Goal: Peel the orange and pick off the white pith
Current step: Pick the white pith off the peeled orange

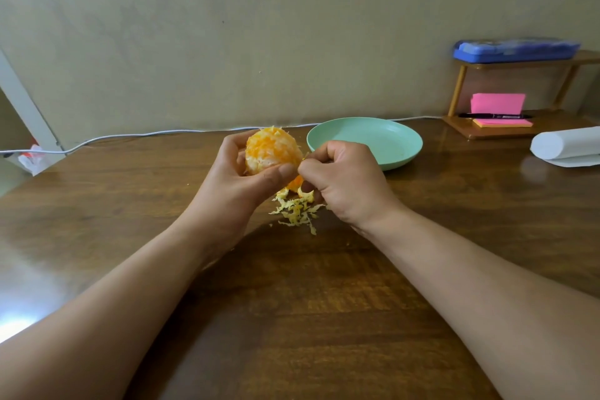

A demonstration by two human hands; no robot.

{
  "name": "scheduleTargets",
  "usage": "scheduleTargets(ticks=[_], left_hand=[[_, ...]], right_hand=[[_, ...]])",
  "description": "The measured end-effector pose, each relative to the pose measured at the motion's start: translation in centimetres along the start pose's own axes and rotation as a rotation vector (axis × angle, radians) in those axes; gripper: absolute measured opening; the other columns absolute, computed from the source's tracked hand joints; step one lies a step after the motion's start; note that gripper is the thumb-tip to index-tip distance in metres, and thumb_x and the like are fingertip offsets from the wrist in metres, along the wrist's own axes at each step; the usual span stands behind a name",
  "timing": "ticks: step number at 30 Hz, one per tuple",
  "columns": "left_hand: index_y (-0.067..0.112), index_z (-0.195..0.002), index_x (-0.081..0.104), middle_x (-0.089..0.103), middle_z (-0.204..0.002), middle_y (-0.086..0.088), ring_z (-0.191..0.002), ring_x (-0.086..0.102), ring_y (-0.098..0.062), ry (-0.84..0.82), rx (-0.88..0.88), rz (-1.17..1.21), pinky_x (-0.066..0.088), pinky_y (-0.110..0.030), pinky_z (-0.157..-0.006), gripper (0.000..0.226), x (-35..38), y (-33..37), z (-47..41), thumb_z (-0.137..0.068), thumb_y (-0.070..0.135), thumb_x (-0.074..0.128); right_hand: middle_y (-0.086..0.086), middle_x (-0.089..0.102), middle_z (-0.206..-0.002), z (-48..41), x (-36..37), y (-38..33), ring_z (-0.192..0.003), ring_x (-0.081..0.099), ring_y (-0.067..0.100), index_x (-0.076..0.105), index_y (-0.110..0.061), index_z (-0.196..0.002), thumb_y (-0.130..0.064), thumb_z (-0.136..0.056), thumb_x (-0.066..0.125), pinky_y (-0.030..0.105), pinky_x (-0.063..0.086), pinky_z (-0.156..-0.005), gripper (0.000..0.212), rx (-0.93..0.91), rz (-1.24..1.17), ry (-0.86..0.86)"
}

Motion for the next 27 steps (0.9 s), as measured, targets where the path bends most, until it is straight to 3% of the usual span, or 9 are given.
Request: scheduleTargets(ticks=[3, 7, 10, 13, 17, 21, 24, 27], left_hand=[[0.012, -0.145, 0.048, 0.069, -0.132, -0.016, -0.123, 0.071, -0.036, -0.017, -0.028, 0.124, 0.062, -0.044, -0.099, 0.074, 0.3, -0.1, 0.0, -0.079, 0.017, 0.084], [0.000, -0.153, 0.042, 0.057, -0.149, -0.031, -0.136, 0.059, -0.049, -0.094, -0.093, 0.305, 0.057, -0.052, -0.107, 0.071, 0.4, -0.6, -0.4, -0.092, 0.015, 0.074], [-0.005, -0.154, 0.043, 0.053, -0.150, -0.035, -0.134, 0.060, -0.046, -0.170, -0.146, 0.356, 0.054, -0.051, -0.110, 0.065, 0.7, -1.0, -0.4, -0.099, 0.021, 0.067], [0.002, -0.155, 0.048, 0.055, -0.150, -0.031, -0.138, 0.058, -0.042, -0.238, -0.197, 0.328, 0.053, -0.055, -0.110, 0.066, 1.1, -1.4, -0.2, -0.099, 0.031, 0.069], [0.012, -0.152, 0.055, 0.066, -0.142, -0.016, -0.124, 0.069, -0.028, -0.240, -0.269, 0.277, 0.063, -0.037, -0.088, 0.072, 1.0, -1.8, 0.1, -0.087, 0.034, 0.078], [0.004, -0.150, 0.056, 0.065, -0.142, -0.020, -0.124, 0.068, -0.029, -0.264, -0.270, 0.373, 0.062, -0.035, -0.092, 0.079, 1.3, -1.5, 0.3, -0.081, 0.028, 0.086], [0.003, -0.147, 0.058, 0.067, -0.139, -0.019, -0.119, 0.071, -0.027, -0.279, -0.264, 0.426, 0.062, -0.035, -0.094, 0.071, 1.4, -1.3, 0.3, -0.085, 0.027, 0.082], [0.004, -0.147, 0.057, 0.067, -0.139, -0.018, -0.118, 0.071, -0.027, -0.295, -0.251, 0.454, 0.061, -0.035, -0.100, 0.091, 1.4, -1.0, 0.3, -0.071, 0.034, 0.097]], right_hand=[[0.001, 0.074, -0.071, 0.1, 0.0, -0.1, -0.061, 0.062, 0.010, 0.074, -0.013, -0.086, -0.019, -0.092, 0.070, 0.037, 0.058, -0.063, 0.009, 0.011, -0.075, -0.008], [0.003, 0.072, -0.070, 0.1, 0.9, 0.3, -0.056, 0.055, 0.011, 0.069, -0.009, -0.086, -0.013, -0.099, 0.064, 0.021, 0.042, -0.048, 0.015, 0.084, -0.306, -0.070], [0.000, 0.069, -0.067, 0.2, 1.5, 0.3, -0.055, 0.051, 0.012, 0.068, -0.009, -0.086, -0.010, -0.102, 0.060, 0.022, 0.038, -0.046, 0.017, 0.110, -0.406, -0.116], [0.000, 0.069, -0.069, 0.2, 1.6, 0.2, -0.056, 0.051, 0.011, 0.068, -0.009, -0.089, -0.011, -0.103, 0.058, 0.023, 0.038, -0.047, 0.017, 0.125, -0.472, -0.137], [0.002, 0.068, -0.072, 0.0, 0.8, -0.2, -0.058, 0.054, 0.011, 0.070, -0.009, -0.093, -0.014, -0.104, 0.059, 0.023, 0.041, -0.050, 0.016, 0.104, -0.436, -0.128], [0.003, 0.069, -0.073, 0.1, 1.0, -0.4, -0.060, 0.056, 0.013, 0.070, -0.008, -0.100, -0.013, -0.106, 0.058, 0.024, 0.044, -0.052, 0.014, 0.103, -0.427, -0.181], [0.004, 0.067, -0.072, 0.3, 1.7, -0.6, -0.059, 0.055, 0.013, 0.067, -0.007, -0.100, -0.010, -0.106, 0.056, 0.023, 0.042, -0.050, 0.013, 0.132, -0.547, -0.241], [0.003, 0.066, -0.071, 0.4, 2.1, -0.7, -0.058, 0.054, 0.012, 0.065, -0.008, -0.101, -0.008, -0.106, 0.055, 0.021, 0.040, -0.048, 0.011, 0.166, -0.644, -0.287]])
Point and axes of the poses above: each hand's wrist, its own z-axis away from the middle knuckle, its own x-axis out of the palm, y = z × x, the point moved 10 cm from there along -z, towards the middle knuckle
